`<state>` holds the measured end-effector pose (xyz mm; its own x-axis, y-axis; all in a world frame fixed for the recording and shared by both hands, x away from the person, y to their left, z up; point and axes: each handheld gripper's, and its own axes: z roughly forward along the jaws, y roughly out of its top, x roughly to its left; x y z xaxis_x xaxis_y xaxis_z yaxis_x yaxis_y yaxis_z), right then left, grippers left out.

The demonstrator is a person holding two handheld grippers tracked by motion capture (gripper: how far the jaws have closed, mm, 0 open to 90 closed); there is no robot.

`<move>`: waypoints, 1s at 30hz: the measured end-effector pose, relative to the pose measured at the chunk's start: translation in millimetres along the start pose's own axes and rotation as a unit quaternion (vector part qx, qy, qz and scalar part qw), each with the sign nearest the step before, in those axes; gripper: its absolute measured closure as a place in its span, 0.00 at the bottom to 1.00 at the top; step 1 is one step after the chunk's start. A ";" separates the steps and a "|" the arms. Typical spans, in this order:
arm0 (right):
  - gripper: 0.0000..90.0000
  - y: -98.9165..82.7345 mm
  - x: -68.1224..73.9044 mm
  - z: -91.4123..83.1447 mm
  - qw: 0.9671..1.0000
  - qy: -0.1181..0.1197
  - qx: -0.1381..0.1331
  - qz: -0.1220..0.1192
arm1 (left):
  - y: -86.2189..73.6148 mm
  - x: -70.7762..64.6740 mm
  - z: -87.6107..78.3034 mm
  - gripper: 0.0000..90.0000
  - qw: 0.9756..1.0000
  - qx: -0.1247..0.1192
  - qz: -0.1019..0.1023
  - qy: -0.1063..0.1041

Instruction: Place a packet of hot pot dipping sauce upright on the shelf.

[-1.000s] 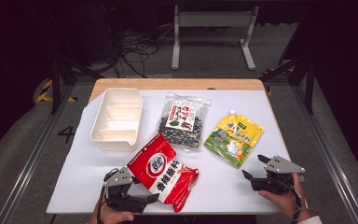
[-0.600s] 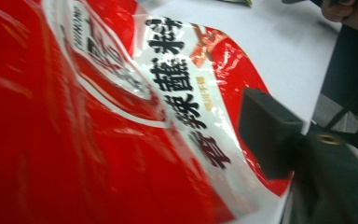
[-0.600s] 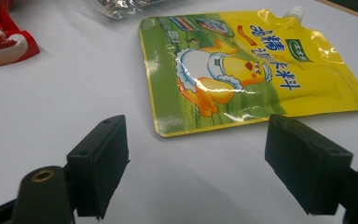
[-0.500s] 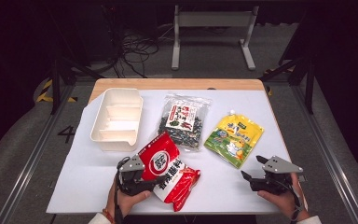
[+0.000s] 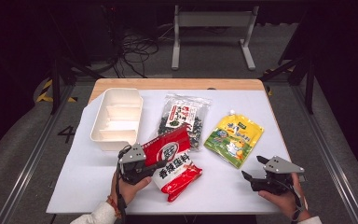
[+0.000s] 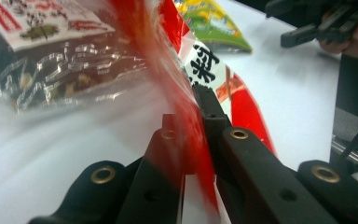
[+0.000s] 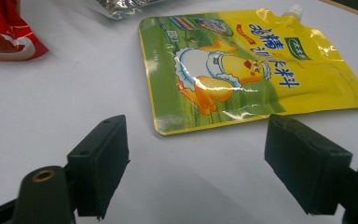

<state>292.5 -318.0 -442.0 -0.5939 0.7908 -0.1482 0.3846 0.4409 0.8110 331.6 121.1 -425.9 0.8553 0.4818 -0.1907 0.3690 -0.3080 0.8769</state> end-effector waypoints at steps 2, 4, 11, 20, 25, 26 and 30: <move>0.23 -0.1 -0.1 0.1 1.000 0.000 0.001 0.000 | 6.8 -2.0 -2.3 1.00 1.000 -0.010 0.016 -0.007; 0.23 -0.2 0.2 0.0 1.000 0.002 0.002 -0.001 | 11.6 -4.2 -4.2 1.00 0.999 -0.018 0.025 -0.012; 0.23 -0.6 0.0 -0.3 1.000 0.002 0.000 0.003 | 26.3 -8.2 -12.7 1.00 0.997 -0.040 0.063 -0.018; 0.23 -0.7 -0.7 -1.2 1.000 0.002 -0.002 0.007 | 43.8 -3.9 -25.8 1.00 0.995 -0.057 0.082 -0.010; 0.23 -1.0 -0.8 -1.5 1.000 0.001 -0.003 0.010 | 59.2 6.7 -41.5 1.00 0.993 -0.073 0.096 -0.005; 0.23 -1.2 -1.0 -1.2 1.000 0.002 -0.003 0.011 | 61.7 9.6 -44.9 1.00 0.992 -0.076 0.096 -0.001; 0.23 -1.9 -2.2 -0.7 1.000 0.002 -0.001 0.014 | 72.5 22.3 -56.8 1.00 0.991 -0.085 0.098 0.017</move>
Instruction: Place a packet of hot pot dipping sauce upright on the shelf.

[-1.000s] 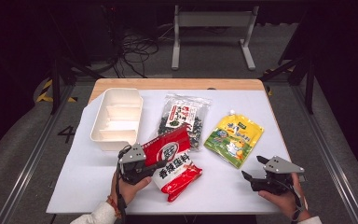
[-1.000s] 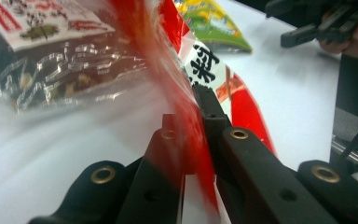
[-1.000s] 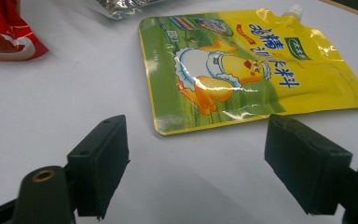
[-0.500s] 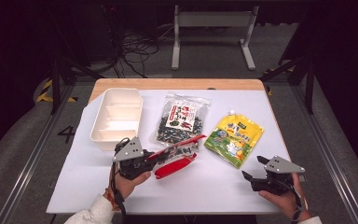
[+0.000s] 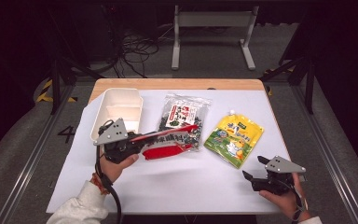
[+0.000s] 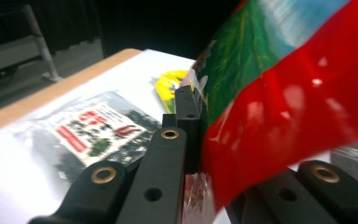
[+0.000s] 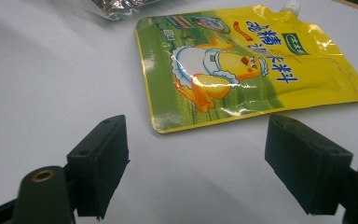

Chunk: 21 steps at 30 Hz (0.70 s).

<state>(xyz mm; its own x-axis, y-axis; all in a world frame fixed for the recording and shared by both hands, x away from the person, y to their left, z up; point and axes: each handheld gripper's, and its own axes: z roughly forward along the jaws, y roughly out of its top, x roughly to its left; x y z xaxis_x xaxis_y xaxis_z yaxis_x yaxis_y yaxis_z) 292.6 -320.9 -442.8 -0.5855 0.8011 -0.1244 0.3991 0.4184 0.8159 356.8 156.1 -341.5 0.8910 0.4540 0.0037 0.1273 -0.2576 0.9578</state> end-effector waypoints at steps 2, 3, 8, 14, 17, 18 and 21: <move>0.23 -0.1 -0.1 0.3 1.000 0.000 0.001 0.001 | 5.9 8.0 -5.2 1.00 1.000 -0.002 0.005 0.009; 0.23 -0.1 0.0 0.3 1.000 0.000 0.000 0.001 | 8.7 12.5 -8.2 1.00 1.000 -0.006 0.003 0.014; 0.23 -0.4 0.2 0.5 1.000 0.000 -0.001 0.002 | 22.6 40.1 -26.0 1.00 0.999 -0.011 0.004 0.051; 0.23 -1.5 -1.1 1.6 1.000 0.000 0.000 0.005 | 37.2 72.3 -46.0 1.00 0.996 -0.020 0.012 0.085; 0.23 -2.3 -1.6 1.9 1.000 0.000 0.001 0.005 | 42.5 85.5 -52.4 1.00 0.995 -0.021 0.011 0.099; 0.23 -2.6 -1.9 1.9 1.000 -0.001 0.002 0.005 | 43.7 90.1 -54.0 1.00 0.995 -0.021 0.013 0.102; 0.23 -3.6 -3.1 2.6 1.000 -0.002 0.005 0.009 | 43.9 101.1 -57.2 1.00 0.994 -0.019 0.008 0.111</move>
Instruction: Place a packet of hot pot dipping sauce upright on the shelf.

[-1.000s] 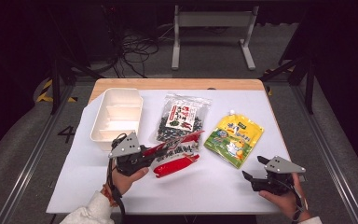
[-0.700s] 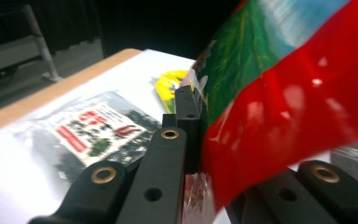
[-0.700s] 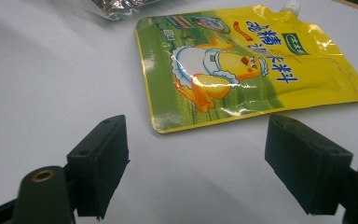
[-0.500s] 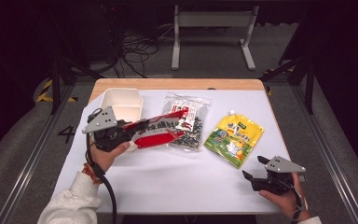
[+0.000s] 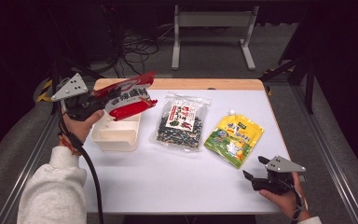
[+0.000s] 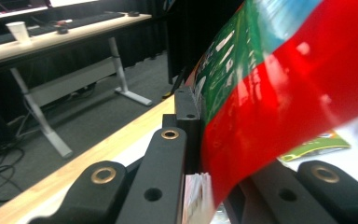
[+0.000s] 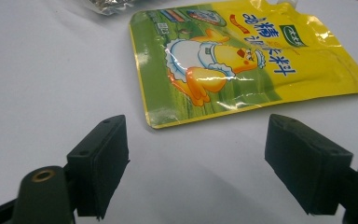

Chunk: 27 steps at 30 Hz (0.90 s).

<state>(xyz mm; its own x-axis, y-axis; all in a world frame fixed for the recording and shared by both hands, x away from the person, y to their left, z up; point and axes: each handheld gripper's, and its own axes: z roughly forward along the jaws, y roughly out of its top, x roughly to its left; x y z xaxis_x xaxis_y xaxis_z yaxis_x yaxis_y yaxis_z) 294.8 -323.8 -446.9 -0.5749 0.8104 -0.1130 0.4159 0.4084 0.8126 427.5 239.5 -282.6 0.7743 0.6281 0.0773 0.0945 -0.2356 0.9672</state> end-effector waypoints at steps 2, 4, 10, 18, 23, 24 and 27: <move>0.23 -0.9 -0.6 0.3 1.000 -0.001 0.000 0.002 | -3.5 14.4 0.8 1.00 1.000 -0.002 -0.002 0.008; 0.23 -1.2 -0.3 -0.5 1.000 0.000 -0.003 0.002 | -6.0 22.9 2.4 1.00 1.000 0.005 0.001 0.010; 0.23 -2.4 2.2 -2.6 1.000 0.003 -0.007 0.007 | -10.7 52.4 9.5 1.00 1.000 0.021 0.011 0.012; 0.23 -7.9 9.1 -9.4 1.000 -0.006 -0.001 0.010 | -23.3 81.6 24.3 1.00 0.999 0.032 0.006 -0.002; 0.23 -13.8 13.5 -15.7 1.000 -0.016 0.006 0.017 | -35.3 91.5 36.3 1.00 0.999 0.049 0.000 -0.003; 0.23 -13.8 13.5 -15.7 1.000 -0.016 0.006 0.017 | -37.1 93.3 37.6 1.00 0.999 0.049 0.000 -0.005; 0.23 -17.2 15.0 -17.3 1.000 -0.017 0.010 0.021 | -40.8 96.3 42.4 1.00 0.999 0.045 -0.001 -0.011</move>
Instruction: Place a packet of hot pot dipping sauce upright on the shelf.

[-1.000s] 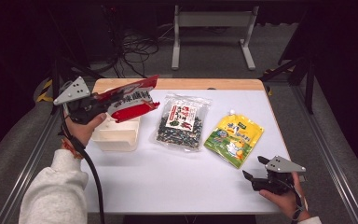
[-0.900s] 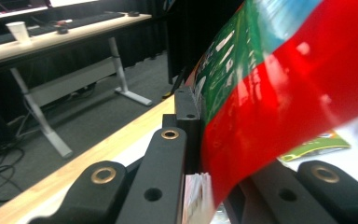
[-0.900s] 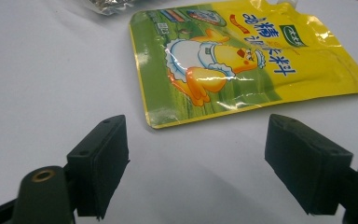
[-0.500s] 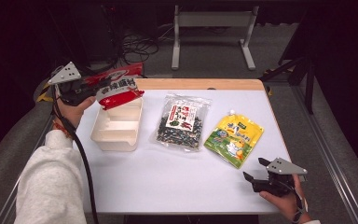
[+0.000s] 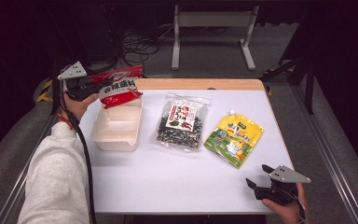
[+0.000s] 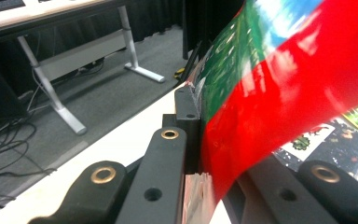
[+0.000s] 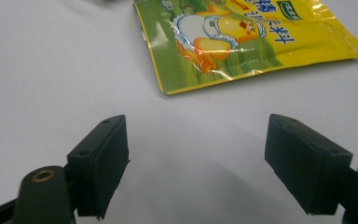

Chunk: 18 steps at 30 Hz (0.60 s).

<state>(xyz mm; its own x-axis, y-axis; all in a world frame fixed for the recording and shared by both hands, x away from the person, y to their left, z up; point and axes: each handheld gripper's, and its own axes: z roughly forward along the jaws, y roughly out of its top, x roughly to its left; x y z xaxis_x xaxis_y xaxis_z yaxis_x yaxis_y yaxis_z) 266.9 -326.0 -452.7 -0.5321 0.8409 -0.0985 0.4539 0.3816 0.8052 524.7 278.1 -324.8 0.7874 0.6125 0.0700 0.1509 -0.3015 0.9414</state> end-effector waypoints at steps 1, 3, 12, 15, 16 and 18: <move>0.23 -1.0 0.4 -0.1 1.000 -0.002 0.003 0.000 | -0.1 0.3 1.1 1.00 1.000 0.004 0.002 0.000; 0.23 -2.5 1.0 -0.3 1.000 0.000 0.002 0.002 | -1.2 2.3 4.1 1.00 1.000 0.006 0.007 -0.002; 0.24 -1.2 4.5 -2.2 1.000 -0.001 -0.003 0.005 | -2.4 9.6 14.8 1.00 1.000 0.015 0.021 0.003; 0.24 -0.7 5.7 -1.0 1.000 0.001 -0.001 0.005 | 2.9 11.5 14.5 1.00 0.999 0.013 0.031 0.001; 0.24 -0.8 5.9 -0.3 1.000 0.002 0.000 0.003 | 4.5 12.8 15.6 1.00 0.999 0.020 0.037 0.000; 0.24 -1.1 6.8 0.0 1.000 0.005 0.002 0.002 | 5.0 15.3 19.2 1.00 0.998 0.032 0.046 -0.002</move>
<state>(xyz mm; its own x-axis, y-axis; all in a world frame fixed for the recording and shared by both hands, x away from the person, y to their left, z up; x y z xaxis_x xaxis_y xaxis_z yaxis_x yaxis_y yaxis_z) 262.8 -320.7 -454.2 -0.5376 0.8385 -0.0886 0.4594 0.3794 0.8031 549.0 272.0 -325.4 0.8022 0.5771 0.1531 0.1158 -0.4020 0.9083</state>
